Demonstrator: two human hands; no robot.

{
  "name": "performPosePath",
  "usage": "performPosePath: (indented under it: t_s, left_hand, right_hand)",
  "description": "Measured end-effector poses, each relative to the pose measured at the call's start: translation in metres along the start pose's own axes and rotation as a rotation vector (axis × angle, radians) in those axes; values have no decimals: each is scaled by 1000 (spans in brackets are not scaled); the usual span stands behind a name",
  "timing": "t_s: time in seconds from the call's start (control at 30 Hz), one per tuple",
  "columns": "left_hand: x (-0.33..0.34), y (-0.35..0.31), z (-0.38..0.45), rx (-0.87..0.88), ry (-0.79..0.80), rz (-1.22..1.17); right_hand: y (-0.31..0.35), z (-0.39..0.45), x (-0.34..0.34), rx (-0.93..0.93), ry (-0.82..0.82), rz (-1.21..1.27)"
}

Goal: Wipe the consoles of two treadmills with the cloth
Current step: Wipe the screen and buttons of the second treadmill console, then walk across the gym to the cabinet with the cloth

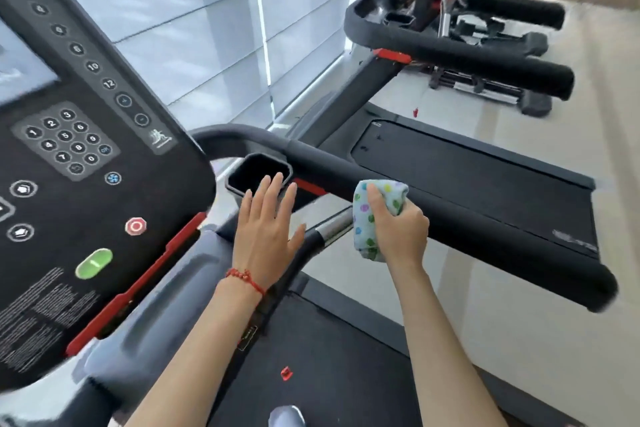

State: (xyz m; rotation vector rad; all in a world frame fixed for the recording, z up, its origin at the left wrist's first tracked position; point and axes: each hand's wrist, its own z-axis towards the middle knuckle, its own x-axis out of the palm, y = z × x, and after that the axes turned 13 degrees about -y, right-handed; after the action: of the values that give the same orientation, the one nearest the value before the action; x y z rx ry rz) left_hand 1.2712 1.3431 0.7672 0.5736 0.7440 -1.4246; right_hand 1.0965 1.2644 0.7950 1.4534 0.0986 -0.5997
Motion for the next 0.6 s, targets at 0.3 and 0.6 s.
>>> performPosePath:
  t_s: [0.3,0.6]
  left_hand:
    - [46,-143,5,180,106,-184]
    - [77,-281,0,425,260,-352]
  right_hand:
    - [-90,40,-131,209,-212,15]
    - [-175,47,-241,406,-444,-21]
